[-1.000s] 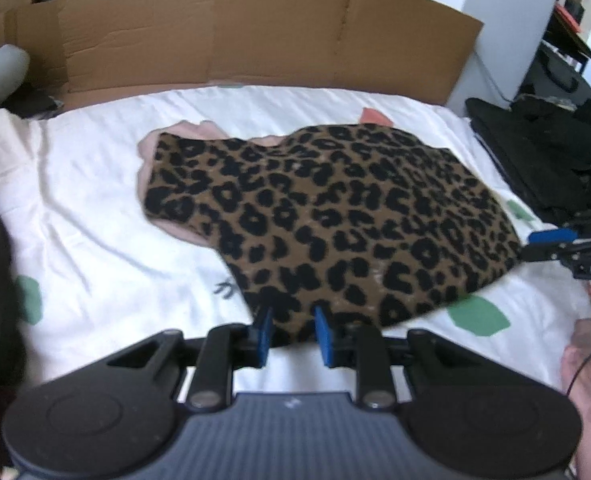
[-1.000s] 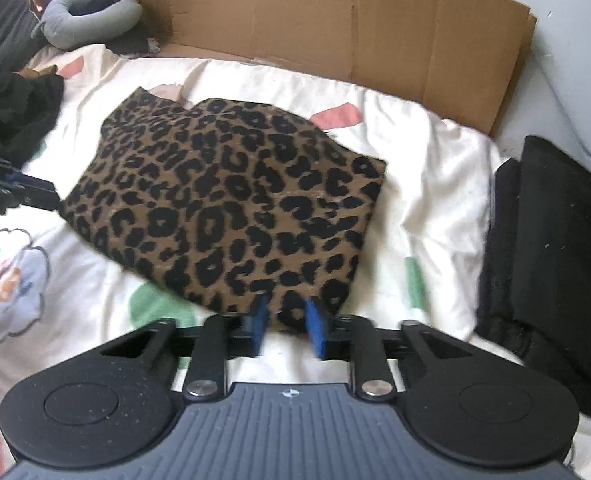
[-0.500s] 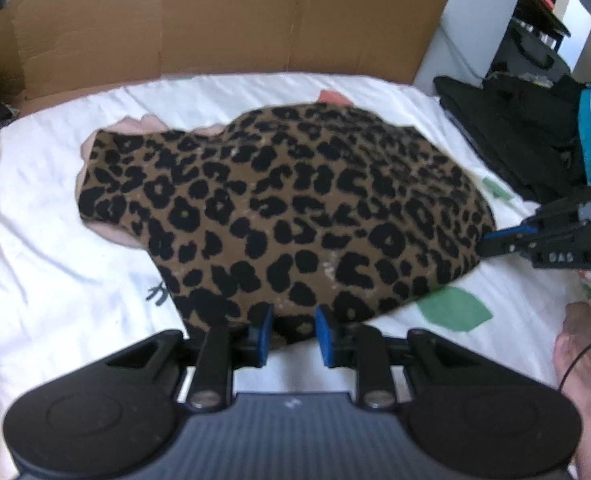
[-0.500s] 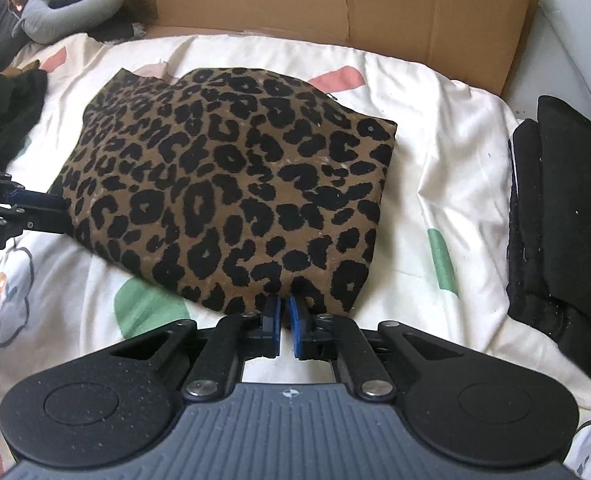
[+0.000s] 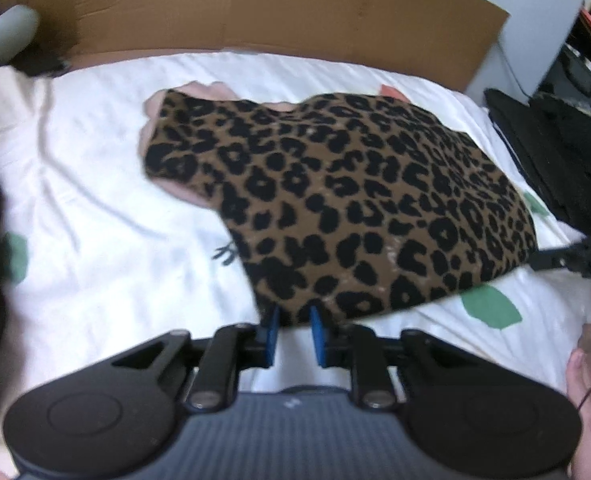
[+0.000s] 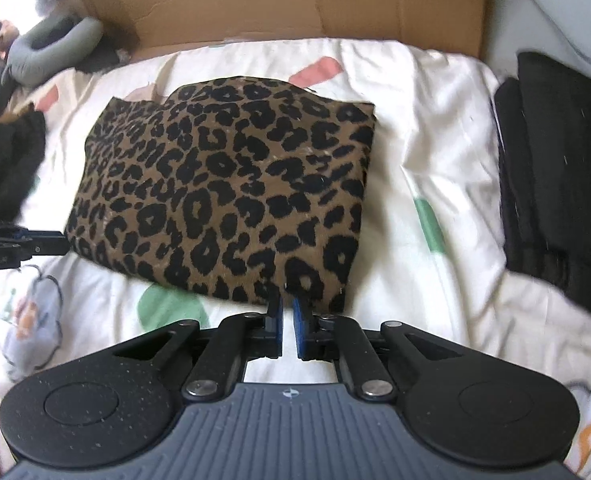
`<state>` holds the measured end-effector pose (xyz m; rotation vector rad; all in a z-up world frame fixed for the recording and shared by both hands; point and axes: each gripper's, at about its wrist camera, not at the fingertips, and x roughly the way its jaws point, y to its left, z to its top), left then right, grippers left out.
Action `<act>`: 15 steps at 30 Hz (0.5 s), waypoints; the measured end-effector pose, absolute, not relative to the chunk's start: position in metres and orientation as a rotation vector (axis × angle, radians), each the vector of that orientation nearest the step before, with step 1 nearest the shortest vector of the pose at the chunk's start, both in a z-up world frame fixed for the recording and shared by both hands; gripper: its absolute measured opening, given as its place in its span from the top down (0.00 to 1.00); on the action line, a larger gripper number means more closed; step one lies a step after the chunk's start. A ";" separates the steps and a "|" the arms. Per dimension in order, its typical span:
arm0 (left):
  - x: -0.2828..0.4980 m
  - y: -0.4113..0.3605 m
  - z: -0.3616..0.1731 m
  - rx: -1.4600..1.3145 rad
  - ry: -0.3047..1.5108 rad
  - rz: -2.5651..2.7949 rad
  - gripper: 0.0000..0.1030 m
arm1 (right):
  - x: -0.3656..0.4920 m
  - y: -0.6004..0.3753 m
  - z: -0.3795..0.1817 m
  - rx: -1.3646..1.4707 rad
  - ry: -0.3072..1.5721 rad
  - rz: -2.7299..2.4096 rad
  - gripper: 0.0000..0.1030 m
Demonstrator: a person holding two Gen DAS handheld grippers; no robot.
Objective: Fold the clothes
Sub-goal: 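Lower the folded shorts onto the quilt and open both tools, then close the left tool on the shorts edge while the right tool grips the folded side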
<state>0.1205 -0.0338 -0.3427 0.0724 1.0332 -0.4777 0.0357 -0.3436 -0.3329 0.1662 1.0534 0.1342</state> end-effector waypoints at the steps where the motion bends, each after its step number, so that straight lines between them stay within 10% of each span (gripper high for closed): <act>1: 0.121 -0.031 -0.342 0.061 1.034 -0.469 0.73 | 0.034 -0.347 -0.333 0.205 1.058 0.130 0.88; 5: 0.124 -0.021 -0.341 0.020 1.042 -0.448 0.68 | 0.027 -0.362 -0.338 0.367 1.046 0.104 0.62; 15: 0.128 -0.023 -0.344 -0.020 1.055 -0.470 0.52 | 0.026 -0.399 -0.364 0.709 1.026 0.026 0.60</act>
